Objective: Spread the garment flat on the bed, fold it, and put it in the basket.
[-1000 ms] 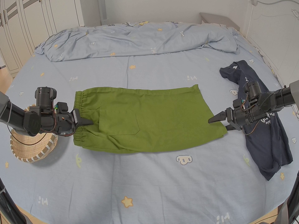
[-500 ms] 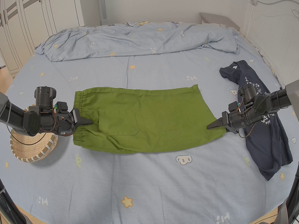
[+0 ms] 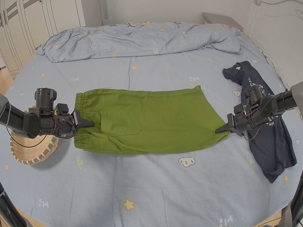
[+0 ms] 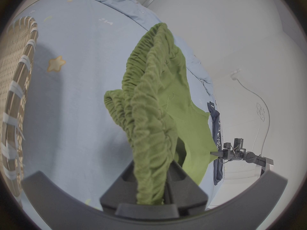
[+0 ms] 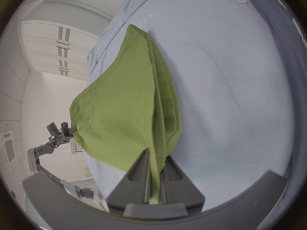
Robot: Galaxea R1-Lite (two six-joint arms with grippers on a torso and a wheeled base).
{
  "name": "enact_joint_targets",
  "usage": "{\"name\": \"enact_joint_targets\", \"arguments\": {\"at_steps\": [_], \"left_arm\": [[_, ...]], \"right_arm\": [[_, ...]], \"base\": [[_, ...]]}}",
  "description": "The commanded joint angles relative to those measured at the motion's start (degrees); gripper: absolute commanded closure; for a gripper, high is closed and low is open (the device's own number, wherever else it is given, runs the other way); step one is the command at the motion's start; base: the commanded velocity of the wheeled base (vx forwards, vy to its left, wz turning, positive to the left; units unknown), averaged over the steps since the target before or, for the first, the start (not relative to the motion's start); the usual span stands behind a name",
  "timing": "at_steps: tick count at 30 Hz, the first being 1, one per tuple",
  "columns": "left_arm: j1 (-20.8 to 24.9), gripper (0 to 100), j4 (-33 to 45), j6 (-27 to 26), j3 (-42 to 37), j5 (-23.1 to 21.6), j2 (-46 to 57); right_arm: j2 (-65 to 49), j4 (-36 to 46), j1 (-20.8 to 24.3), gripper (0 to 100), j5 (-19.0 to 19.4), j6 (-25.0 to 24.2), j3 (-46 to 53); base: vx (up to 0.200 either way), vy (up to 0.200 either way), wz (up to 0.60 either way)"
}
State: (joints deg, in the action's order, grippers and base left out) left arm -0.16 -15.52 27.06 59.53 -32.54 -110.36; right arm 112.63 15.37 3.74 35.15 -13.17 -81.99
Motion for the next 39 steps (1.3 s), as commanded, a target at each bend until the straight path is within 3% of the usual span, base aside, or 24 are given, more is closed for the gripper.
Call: {"name": "enact_joint_targets", "arguments": {"at_steps": [1, 11, 19, 33, 34, 39], "left_arm": [[-0.1, 100, 0.5, -0.3, -4.1, 0.0, 3.8], [0.5, 100, 0.3, -1.9, -19.0, 0.0, 11.5], [0.4, 100, 0.0, -4.7, -29.2, -0.2, 12.6], [0.3, 100, -1.4, -8.4, -34.7, -0.1, 13.9], [0.4, 100, -1.4, -8.4, -34.7, -0.1, 13.9], [0.4, 100, -1.4, -8.5, -34.7, -0.2, 15.6]], "right_arm": [[-11.0, 1.0, 0.0, 100, -0.3, 0.1, 6.9], [-24.9, 0.8, -2.7, 100, -0.3, 1.7, 28.1], [-31.1, 0.4, -2.2, 100, -0.4, 2.6, 42.1], [-32.3, -1.7, -1.4, 100, -0.3, 2.4, 50.4], [-32.3, -1.7, -1.4, 0, -0.3, 2.5, 50.5], [-32.3, -1.8, -1.5, 0, -0.3, 2.4, 50.4]], "base": [[0.0, 0.0, 0.0], [0.0, 0.0, 0.0], [0.0, 0.0, 0.0], [0.0, 0.0, 0.0], [0.0, 0.0, 0.0], [0.0, 0.0, 0.0]]}}
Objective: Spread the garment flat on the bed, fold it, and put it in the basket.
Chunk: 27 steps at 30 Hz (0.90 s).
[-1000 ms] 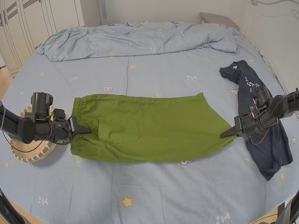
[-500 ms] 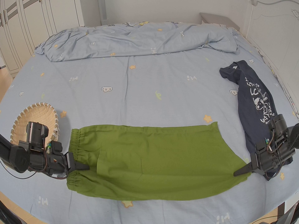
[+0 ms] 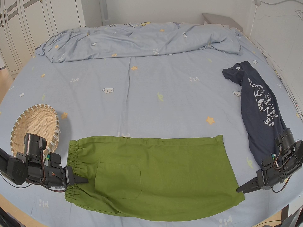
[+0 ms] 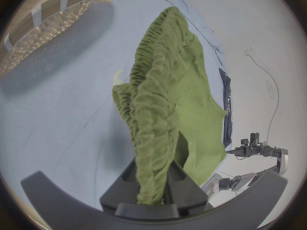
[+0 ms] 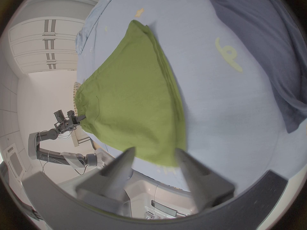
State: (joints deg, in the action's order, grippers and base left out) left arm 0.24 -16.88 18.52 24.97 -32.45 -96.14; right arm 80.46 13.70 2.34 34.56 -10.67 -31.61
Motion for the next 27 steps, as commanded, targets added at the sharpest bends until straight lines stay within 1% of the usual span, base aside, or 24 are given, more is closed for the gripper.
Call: {"name": "enact_joint_targets", "arguments": {"at_steps": [1, 3, 7, 8, 9, 11, 12, 13, 15, 16, 17, 19, 20, 21, 22, 23, 24, 26, 27], "left_arm": [[0.1, 100, 0.1, 0.0, -0.1, -0.2, 2.1], [0.2, 100, 0.4, 0.0, -0.1, -0.2, 3.5], [0.3, 100, 1.7, 0.1, 0.5, -0.2, 8.3], [0.1, 100, 4.4, 0.0, 1.7, -0.2, 10.9], [0.1, 100, 5.0, 0.0, 2.0, -0.2, 11.3], [-0.3, 100, 11.7, -0.8, 4.8, -0.2, 13.9], [-0.9, 100, 15.3, -1.9, 6.5, -0.2, 14.4], [-2.4, 100, 19.3, -3.8, 8.6, -0.2, 14.6], [-5.1, 100, 23.7, -5.7, 11.2, -0.2, 14.6], [-7.4, 100, 27.0, -6.8, 13.5, -0.2, 14.6], [-8.2, 100, 28.1, -7.2, 14.4, -0.2, 14.6], [-12.6, 100, 34.3, -9.8, 18.8, -0.2, 14.6], [-13.2, 100, 35.5, -10.5, 19.7, -0.2, 14.7], [-13.2, 100, 35.5, -10.5, 19.7, -0.2, 14.7], [-13.3, 100, 37.1, -11.5, 20.6, -0.2, 15.0], [-12.4, 100, 38.0, -11.9, 20.7, -0.2, 16.3], [-12.4, 100, 38.0, -11.9, 20.7, -0.2, 16.3], [-7.8, 100, 38.4, -11.4, 20.9, 0.3, 17.7], [-7.5, 100, 38.5, -11.3, 20.9, 0.3, 17.8]], "right_arm": [[-0.2, -0.4, -0.1, 0, 0.2, -0.1, 0.0], [-0.5, -0.9, -0.1, 0, 0.1, -0.3, -0.2], [-4.2, -0.9, -1.5, 0, -0.6, -1.1, -4.1], [-5.6, -0.2, -1.3, 0, -0.8, -2.8, -7.6], [-5.9, -0.1, -1.2, 0, -0.8, -3.2, -8.3], [-7.2, 0.8, 0.2, 0, -0.9, -7.0, -13.6], [-7.4, 1.7, 0.6, 0, -0.9, -8.1, -15.9], [-7.6, 2.7, 0.5, 0, -1.0, -8.5, -17.8], [-8.1, 3.3, 0.4, 0, -1.1, -8.6, -18.6], [-8.5, 3.3, 0.4, 0, -1.2, -8.6, -18.8], [-8.6, 3.4, 0.4, 0, -1.3, -8.5, -18.8], [-9.5, 3.7, 0.7, 0, -1.3, -8.4, -18.2], [-9.8, 3.7, 0.8, 0, -1.3, -8.4, -18.0], [-9.8, 3.7, 0.8, 0, -1.3, -8.4, -18.0], [-10.0, 3.7, 1.0, 0, -1.3, -8.5, -17.8], [-10.0, 3.7, 1.3, 0, -1.3, -8.5, -17.7], [-10.0, 3.7, 1.3, 0, -1.3, -8.5, -17.7], [-10.1, 3.7, 1.8, 0, -1.3, -8.7, -17.6], [-10.1, 3.7, 1.8, 0, -1.3, -8.6, -17.5]], "base": [[0.0, 0.0, 0.0], [0.0, 0.0, 0.0], [0.0, 0.0, 0.0], [0.0, 0.0, 0.0], [0.0, 0.0, 0.0], [0.0, 0.0, 0.0], [0.0, 0.0, 0.0], [0.0, 0.0, 0.0], [0.0, 0.0, 0.0], [0.0, 0.0, 0.0], [0.0, 0.0, 0.0], [0.0, 0.0, 0.0], [0.0, 0.0, 0.0], [0.0, 0.0, 0.0], [0.0, 0.0, 0.0], [0.0, 0.0, 0.0], [0.0, 0.0, 0.0], [0.0, 0.0, 0.0], [0.0, 0.0, 0.0]]}}
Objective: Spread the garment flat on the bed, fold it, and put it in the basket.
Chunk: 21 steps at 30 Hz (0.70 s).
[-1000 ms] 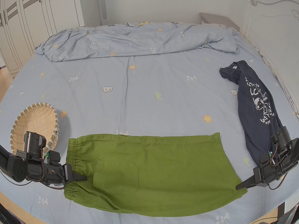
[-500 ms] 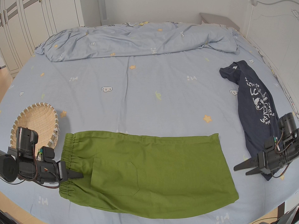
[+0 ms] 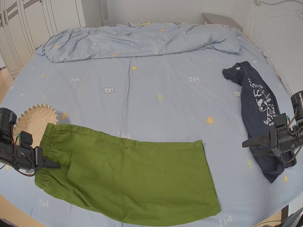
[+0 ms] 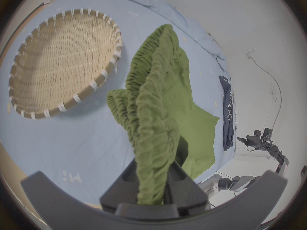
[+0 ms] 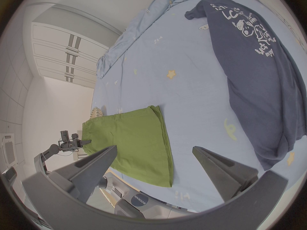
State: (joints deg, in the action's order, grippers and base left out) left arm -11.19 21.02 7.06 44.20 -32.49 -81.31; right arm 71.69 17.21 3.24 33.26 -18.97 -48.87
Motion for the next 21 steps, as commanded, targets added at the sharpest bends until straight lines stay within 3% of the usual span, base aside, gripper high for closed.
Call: {"name": "enact_joint_targets", "arguments": {"at_steps": [1, 3, 6, 11, 14, 16, 18, 21], "left_arm": [[6.9, 100, 2.9, 1.4, 3.3, 0.5, 4.7], [8.3, 100, 5.4, 2.1, 5.5, 0.7, 5.2], [14.1, 100, 15.2, 7.0, 16.4, 2.3, 4.7], [23.9, 100, 17.0, 13.2, 23.2, 7.1, 3.4], [34.1, 100, 17.1, 18.3, 27.4, 13.6, 1.3], [34.1, 100, 17.1, 18.3, 27.4, 13.6, 1.3], [43.7, 100, 17.1, 22.0, 31.4, 21.5, -2.2], [48.3, 100, 17.0, 22.7, 32.8, 25.7, -4.6]], "right_arm": [[-1.6, 0.5, 0.8, 0, -0.1, -0.4, -0.2], [-2.1, 0.9, 0.7, 0, -0.1, -0.4, -0.1], [-3.4, 2.4, 0.9, 0, -0.1, -0.3, -0.8], [-4.0, 2.5, 0.9, 0, -0.1, -0.3, -1.3], [-4.5, 2.5, 0.8, 0, -0.1, -0.3, -1.4], [-4.5, 2.5, 0.8, 0, -0.1, -0.3, -1.4], [-5.1, 2.7, 0.5, 0, -0.3, -0.3, -1.6], [-5.4, 2.7, 0.8, 0, -1.8, -0.3, -1.6]], "base": [[0.0, 0.0, 0.0], [0.0, 0.0, 0.0], [0.0, 0.0, 0.0], [0.0, 0.0, 0.0], [0.0, 0.0, 0.0], [0.0, 0.0, 0.0], [0.0, 0.0, 0.0], [0.0, 0.0, 0.0]]}}
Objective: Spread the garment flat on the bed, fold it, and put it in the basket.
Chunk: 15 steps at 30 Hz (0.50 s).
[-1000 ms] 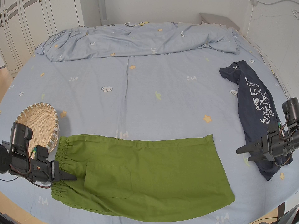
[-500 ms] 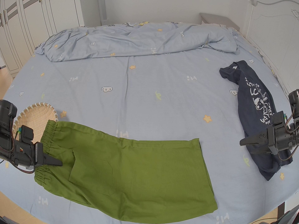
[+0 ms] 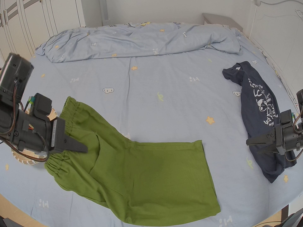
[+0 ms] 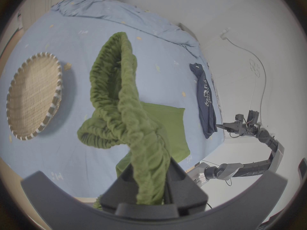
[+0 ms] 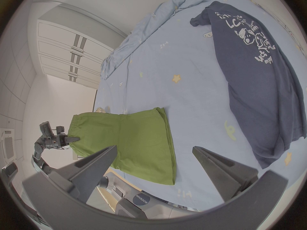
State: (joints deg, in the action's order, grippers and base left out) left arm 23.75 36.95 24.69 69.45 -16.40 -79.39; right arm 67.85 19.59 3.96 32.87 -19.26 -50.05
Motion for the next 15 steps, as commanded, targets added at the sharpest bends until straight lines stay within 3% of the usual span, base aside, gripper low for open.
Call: {"name": "enact_joint_targets", "arguments": {"at_steps": [1, 11, 15], "left_arm": [[14.0, 100, 1.1, 5.1, 7.8, 10.2, -7.0], [23.5, 100, 1.0, 4.5, 12.6, 11.6, -15.6], [23.8, 100, 1.0, 4.5, 12.7, 11.6, -15.9]], "right_arm": [[-1.6, 0.3, 0.1, 0, -1.8, 0.0, -0.4], [-3.2, 0.1, 0.1, 0, -3.0, -0.1, -0.6], [-3.3, 0.1, 0.1, 0, -3.0, 0.0, -0.6]], "base": [[0.0, 0.0, 0.0], [0.0, 0.0, 0.0], [0.0, 0.0, 0.0]]}}
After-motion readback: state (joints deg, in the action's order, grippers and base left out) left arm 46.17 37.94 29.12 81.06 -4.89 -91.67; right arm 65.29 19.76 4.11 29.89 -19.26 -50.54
